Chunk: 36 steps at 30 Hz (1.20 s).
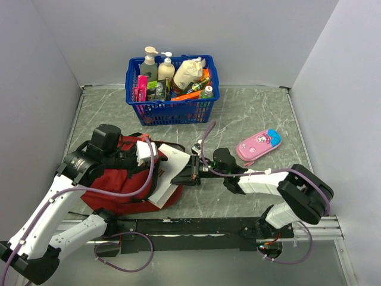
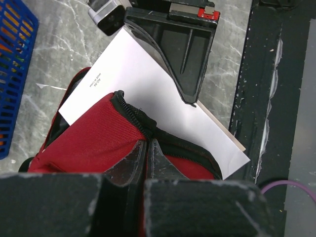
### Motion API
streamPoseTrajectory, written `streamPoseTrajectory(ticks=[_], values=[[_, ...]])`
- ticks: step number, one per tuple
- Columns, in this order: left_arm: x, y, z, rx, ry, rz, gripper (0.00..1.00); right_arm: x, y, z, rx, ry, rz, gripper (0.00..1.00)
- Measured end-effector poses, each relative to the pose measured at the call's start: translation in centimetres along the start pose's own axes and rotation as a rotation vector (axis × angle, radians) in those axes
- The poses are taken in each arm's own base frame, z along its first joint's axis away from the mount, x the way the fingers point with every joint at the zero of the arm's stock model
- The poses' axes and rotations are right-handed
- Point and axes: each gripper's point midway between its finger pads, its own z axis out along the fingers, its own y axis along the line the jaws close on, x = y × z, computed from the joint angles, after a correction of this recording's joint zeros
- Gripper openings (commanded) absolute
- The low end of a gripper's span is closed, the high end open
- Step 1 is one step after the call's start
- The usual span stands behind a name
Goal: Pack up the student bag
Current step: Place the book in the student bag.
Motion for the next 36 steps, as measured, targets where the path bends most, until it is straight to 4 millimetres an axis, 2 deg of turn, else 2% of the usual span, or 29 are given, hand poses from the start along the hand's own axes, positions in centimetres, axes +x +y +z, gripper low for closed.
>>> streamPoseTrajectory(ticks=[5,12,17,21,24,31,36], values=[[0.1,0.0,0.2,0.008,0.004,-0.019,0.01,0.5,-0.4,1.0,-0.027,0.030,0.040,0.00],[0.2,-0.1,0.3,0.013,0.007,-0.028,0.01,1.7,-2.2,3.0,-0.041,0.106,0.147,0.00],[0.1,-0.2,0.3,0.019,0.002,-0.031,0.01,1.7,-1.5,3.7,-0.082,0.151,0.150,0.00],[0.1,-0.3,0.3,0.019,0.001,-0.030,0.01,1.3,0.4,4.8,-0.120,0.186,0.069,0.00],[0.0,-0.3,0.2,0.019,0.000,-0.029,0.01,0.8,0.9,5.5,-0.111,0.196,0.013,0.00],[-0.2,-0.4,0.1,0.021,-0.012,-0.023,0.01,-0.7,0.6,7.2,-0.074,0.192,-0.038,0.00],[-0.5,-0.3,0.2,0.021,-0.022,-0.024,0.01,-2.6,-1.1,9.3,-0.023,0.159,-0.046,0.00]])
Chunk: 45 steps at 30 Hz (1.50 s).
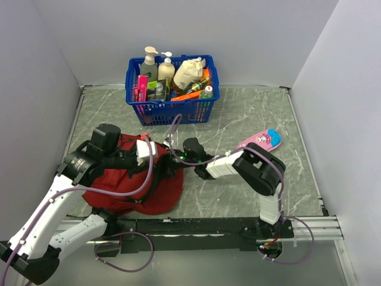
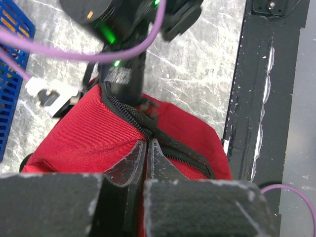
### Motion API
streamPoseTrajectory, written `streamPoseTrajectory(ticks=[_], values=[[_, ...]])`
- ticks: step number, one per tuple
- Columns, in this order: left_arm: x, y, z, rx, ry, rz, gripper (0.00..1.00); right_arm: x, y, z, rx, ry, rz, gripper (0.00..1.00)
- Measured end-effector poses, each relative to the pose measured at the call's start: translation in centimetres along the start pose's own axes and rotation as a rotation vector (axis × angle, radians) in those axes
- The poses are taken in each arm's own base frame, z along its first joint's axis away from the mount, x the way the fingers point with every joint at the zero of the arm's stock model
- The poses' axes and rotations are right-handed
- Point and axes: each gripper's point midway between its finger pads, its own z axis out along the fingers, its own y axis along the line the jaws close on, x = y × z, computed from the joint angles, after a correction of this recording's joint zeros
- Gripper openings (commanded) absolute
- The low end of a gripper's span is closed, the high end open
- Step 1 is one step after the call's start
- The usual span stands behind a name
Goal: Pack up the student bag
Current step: Place the book in the student bag.
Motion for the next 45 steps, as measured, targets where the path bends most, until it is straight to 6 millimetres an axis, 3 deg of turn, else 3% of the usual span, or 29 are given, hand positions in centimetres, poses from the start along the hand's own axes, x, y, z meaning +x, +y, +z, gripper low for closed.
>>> streamPoseTrajectory(ticks=[3,8,11,14,15,17,18,20,21,24,28,31,40,45], values=[[-0.2,0.1,0.0,-0.003,-0.006,0.005,0.01,-1.2,-0.4,1.1,0.016,-0.010,-0.015,0.02],[-0.3,0.2,0.0,-0.007,-0.011,0.010,0.01,-2.3,-0.6,2.0,0.040,-0.026,-0.053,0.41],[-0.4,0.3,0.1,-0.009,-0.015,0.013,0.01,-2.7,-1.1,2.3,0.074,-0.034,-0.082,0.59],[-0.5,0.4,0.1,-0.011,-0.018,0.014,0.01,-2.9,-1.2,2.4,0.093,-0.033,-0.115,0.66],[-0.5,0.4,0.1,-0.011,-0.018,0.013,0.01,-2.9,-1.3,2.5,0.094,-0.033,-0.123,0.65],[-0.5,0.4,0.1,-0.011,-0.019,0.011,0.01,-3.0,-1.4,2.4,0.096,-0.034,-0.140,0.55],[-0.5,0.4,0.1,-0.011,-0.019,0.011,0.01,-2.9,-1.7,2.2,0.097,-0.035,-0.146,0.42],[-0.5,0.3,0.1,-0.011,-0.019,0.011,0.01,-2.6,-2.3,1.2,0.094,-0.040,-0.147,0.29],[-0.5,0.3,0.1,-0.011,-0.019,0.011,0.01,-2.4,-2.8,0.4,0.098,-0.045,-0.135,0.14],[-0.5,0.4,0.1,-0.012,-0.021,0.011,0.01,-2.5,-4.0,-2.1,0.118,-0.073,-0.111,0.00],[-0.5,0.3,0.1,-0.012,-0.021,0.011,0.01,-3.4,-4.6,-4.4,0.160,-0.126,-0.128,0.00],[-0.5,0.3,0.1,-0.012,-0.021,0.011,0.01,-4.3,-4.6,-5.0,0.206,-0.164,-0.182,0.00],[-0.6,0.3,0.1,-0.009,-0.022,0.011,0.01,-8.3,-4.1,-4.0,0.287,-0.265,-0.256,0.00],[-0.6,0.2,0.1,-0.005,-0.024,0.011,0.01,-9.9,-5.1,-2.6,0.301,-0.275,-0.215,0.00]])
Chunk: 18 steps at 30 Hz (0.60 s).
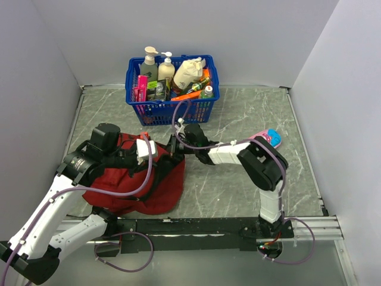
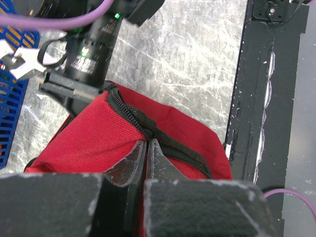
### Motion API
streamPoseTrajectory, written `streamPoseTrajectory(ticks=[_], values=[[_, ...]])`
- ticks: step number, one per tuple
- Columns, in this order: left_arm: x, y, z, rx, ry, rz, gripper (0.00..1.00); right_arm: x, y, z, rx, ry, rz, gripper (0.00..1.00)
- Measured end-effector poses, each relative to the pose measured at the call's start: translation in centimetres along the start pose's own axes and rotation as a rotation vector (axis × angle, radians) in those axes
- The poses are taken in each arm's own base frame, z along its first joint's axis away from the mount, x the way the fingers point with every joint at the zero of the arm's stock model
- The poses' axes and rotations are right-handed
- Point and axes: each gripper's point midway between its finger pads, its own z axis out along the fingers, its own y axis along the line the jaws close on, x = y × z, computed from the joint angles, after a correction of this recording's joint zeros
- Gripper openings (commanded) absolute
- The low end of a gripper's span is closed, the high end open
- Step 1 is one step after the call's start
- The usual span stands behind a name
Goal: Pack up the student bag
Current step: Place the book in the student bag.
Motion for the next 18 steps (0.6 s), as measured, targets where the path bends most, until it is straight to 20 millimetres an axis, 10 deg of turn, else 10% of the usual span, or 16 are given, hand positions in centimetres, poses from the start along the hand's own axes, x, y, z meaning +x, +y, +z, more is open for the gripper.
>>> streamPoseTrajectory(ticks=[18], values=[[-0.3,-0.3,-0.3,0.002,-0.014,0.010,0.01,-2.8,1.8,2.4,-0.015,-0.029,0.017,0.00]])
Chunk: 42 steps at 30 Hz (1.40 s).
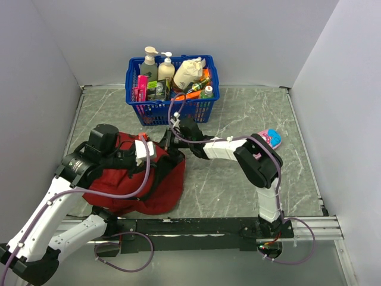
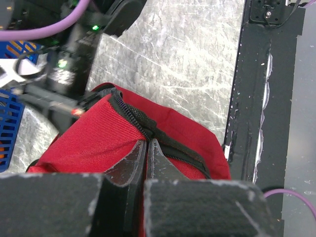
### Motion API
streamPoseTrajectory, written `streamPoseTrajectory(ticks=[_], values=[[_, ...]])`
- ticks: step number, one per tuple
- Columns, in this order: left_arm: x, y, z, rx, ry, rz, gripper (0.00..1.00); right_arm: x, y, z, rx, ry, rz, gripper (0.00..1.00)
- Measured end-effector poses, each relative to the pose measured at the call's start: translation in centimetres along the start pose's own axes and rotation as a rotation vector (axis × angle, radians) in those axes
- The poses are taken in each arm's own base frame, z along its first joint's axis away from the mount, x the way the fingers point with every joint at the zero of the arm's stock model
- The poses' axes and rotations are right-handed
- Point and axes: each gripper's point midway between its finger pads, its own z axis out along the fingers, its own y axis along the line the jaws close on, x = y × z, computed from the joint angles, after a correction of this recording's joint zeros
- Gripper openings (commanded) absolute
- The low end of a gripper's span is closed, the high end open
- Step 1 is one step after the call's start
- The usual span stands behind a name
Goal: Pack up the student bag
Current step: Place the book in the student bag, then adjust the stationery at the center of the board.
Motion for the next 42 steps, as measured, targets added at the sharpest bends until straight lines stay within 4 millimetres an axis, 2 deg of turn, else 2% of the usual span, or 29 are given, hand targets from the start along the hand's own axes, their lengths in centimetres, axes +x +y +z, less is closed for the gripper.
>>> streamPoseTrajectory(ticks=[1,2,3,4,5,6,8,10,12,14,16,18,20,22,26,30,32,34,38,42], values=[[-0.1,0.0,-0.1,-0.001,-0.002,0.002,0.01,0.4,-0.5,-0.3,0.023,0.008,-0.002,0.00],[-0.1,-0.1,-0.1,-0.003,-0.004,0.004,0.01,0.9,-1.1,-0.8,0.051,0.018,-0.009,0.44],[-0.1,-0.1,-0.2,-0.004,-0.006,0.005,0.01,1.4,-1.6,-1.5,0.078,0.029,-0.018,0.53],[-0.2,-0.1,-0.2,-0.004,-0.007,0.007,0.01,1.8,-1.9,-2.4,0.113,0.039,-0.016,0.69],[-0.2,-0.1,-0.3,-0.005,-0.008,0.007,0.01,2.1,-2.1,-3.3,0.146,0.050,-0.032,0.79],[-0.2,-0.1,-0.3,-0.005,-0.009,0.008,0.01,2.3,-1.9,-4.2,0.165,0.056,-0.047,1.00],[-0.1,-0.2,-0.2,-0.005,-0.008,0.007,0.01,2.0,-0.7,-6.2,0.166,0.046,-0.076,1.00],[0.0,-0.2,-0.2,-0.004,-0.007,0.005,0.01,1.1,0.8,-9.2,0.148,0.007,-0.105,1.00],[0.0,-0.2,-0.2,-0.004,-0.007,0.005,0.01,-1.2,1.6,-13.1,0.140,-0.078,-0.100,1.00],[0.0,-0.2,-0.2,-0.004,-0.007,0.004,0.01,-4.4,1.4,-17.5,0.158,-0.212,-0.081,1.00],[0.0,-0.2,-0.2,-0.004,-0.007,0.004,0.01,-7.3,0.0,-22.5,0.203,-0.354,-0.035,1.00],[0.0,-0.2,-0.2,-0.004,-0.007,0.005,0.01,-9.6,-2.4,-27.1,0.282,-0.483,0.036,1.00],[0.0,-0.2,-0.2,-0.004,-0.007,0.005,0.01,-11.0,-5.7,-30.9,0.390,-0.572,0.122,1.00],[0.0,-0.2,-0.2,-0.004,-0.007,0.003,0.01,-11.5,-9.4,-33.6,0.507,-0.621,0.220,1.00],[0.0,-0.1,-0.1,-0.002,-0.006,-0.001,0.01,-9.9,-15.8,-37.3,0.709,-0.689,0.395,1.00],[0.1,-0.1,0.1,0.005,-0.004,-0.005,0.01,-6.4,-20.0,-38.9,0.869,-0.707,0.511,1.00],[0.1,-0.1,0.1,0.007,-0.004,-0.008,0.01,-5.6,-21.0,-39.7,0.937,-0.718,0.530,1.00],[0.0,-0.1,0.1,0.007,-0.005,-0.008,0.01,-5.7,-21.4,-40.4,0.973,-0.738,0.533,1.00],[0.0,-0.1,0.1,0.006,-0.007,-0.007,0.01,-6.4,-22.7,-42.4,1.052,-0.789,0.563,1.00],[0.0,-0.1,0.1,0.006,-0.007,-0.007,0.01,-7.5,-24.1,-43.2,1.115,-0.797,0.586,1.00]])
